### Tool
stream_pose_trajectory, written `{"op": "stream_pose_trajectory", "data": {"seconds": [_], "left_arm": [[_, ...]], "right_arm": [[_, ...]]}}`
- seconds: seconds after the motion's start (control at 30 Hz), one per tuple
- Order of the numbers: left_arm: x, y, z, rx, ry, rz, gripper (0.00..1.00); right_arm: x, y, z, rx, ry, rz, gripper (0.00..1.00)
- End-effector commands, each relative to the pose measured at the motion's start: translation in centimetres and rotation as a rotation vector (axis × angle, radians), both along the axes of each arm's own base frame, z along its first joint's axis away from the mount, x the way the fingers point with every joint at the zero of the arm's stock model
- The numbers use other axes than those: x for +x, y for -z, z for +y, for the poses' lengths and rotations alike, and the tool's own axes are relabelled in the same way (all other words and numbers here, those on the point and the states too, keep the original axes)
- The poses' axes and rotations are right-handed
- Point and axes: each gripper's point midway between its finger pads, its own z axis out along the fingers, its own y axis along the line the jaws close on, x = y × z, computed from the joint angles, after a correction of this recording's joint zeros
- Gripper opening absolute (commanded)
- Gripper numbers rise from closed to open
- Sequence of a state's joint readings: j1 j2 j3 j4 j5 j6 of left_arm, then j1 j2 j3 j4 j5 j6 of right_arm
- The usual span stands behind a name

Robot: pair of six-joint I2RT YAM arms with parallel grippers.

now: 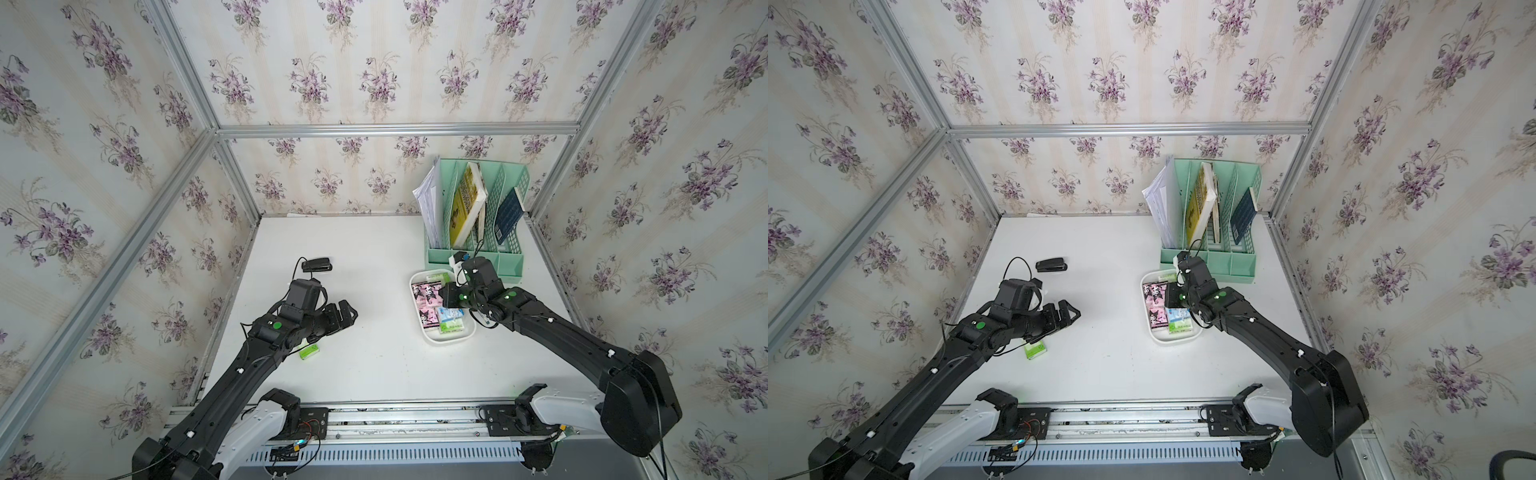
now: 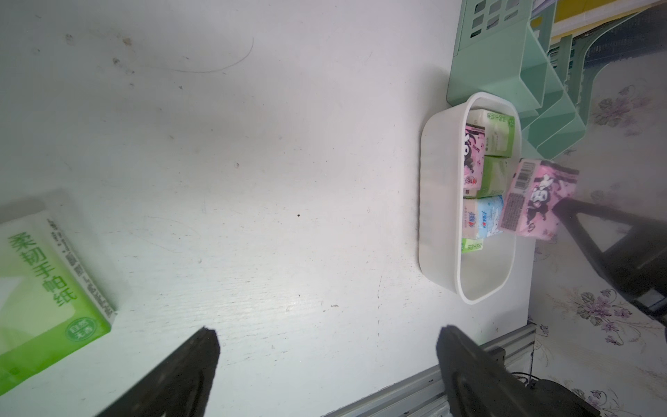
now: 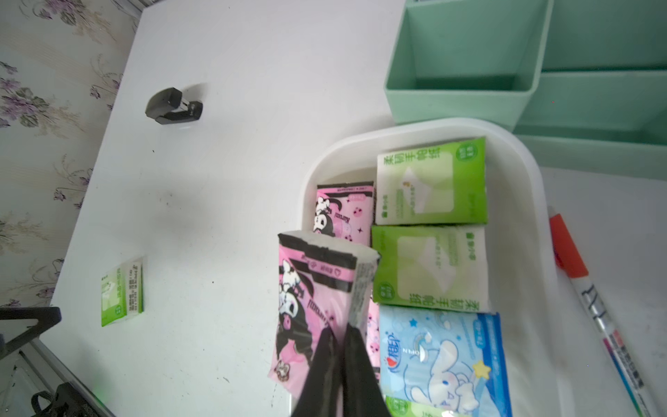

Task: Put the pocket tissues into the storage box
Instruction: Place the pocket tissues in the storage box.

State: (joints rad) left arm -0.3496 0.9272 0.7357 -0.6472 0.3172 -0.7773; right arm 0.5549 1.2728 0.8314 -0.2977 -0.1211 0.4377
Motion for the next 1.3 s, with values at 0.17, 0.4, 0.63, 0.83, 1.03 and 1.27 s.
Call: {"op": "stream_pose_trajectory", "data": {"seconds": [0.17,0.4,0.63,0.83,1.03,1.27], "left_arm": [[0.6,-0.6,0.4,0.023,-0.022,-0.032,0.99],[0.8,-0.7,0.3,0.024,-0.018,-0.031,0.99],[0.8,-0.6,0.3,0.030,-0.014,-0.029,0.99],[0.9,-0.4,0.4,0.034,-0.013,-0.025,0.99],[0.8,-0.3,0.4,0.036,-0.012,-0.022,0.99],[0.6,-0.3,0.4,0.035,-0.013,-0.021,0.99]], "right_arm": [[-1.6,3.1,-0.7,-0.030,-0.009,0.080,0.00],[-0.9,3.6,0.1,-0.012,-0.015,0.089,0.00],[-1.0,3.8,1.0,-0.015,-0.036,0.101,0.00],[-1.9,4.3,1.9,-0.014,-0.057,0.120,0.00],[-1.7,4.6,2.3,-0.012,-0.052,0.119,0.14],[-0.4,3.0,2.8,-0.012,-0.053,0.076,0.50]]}}
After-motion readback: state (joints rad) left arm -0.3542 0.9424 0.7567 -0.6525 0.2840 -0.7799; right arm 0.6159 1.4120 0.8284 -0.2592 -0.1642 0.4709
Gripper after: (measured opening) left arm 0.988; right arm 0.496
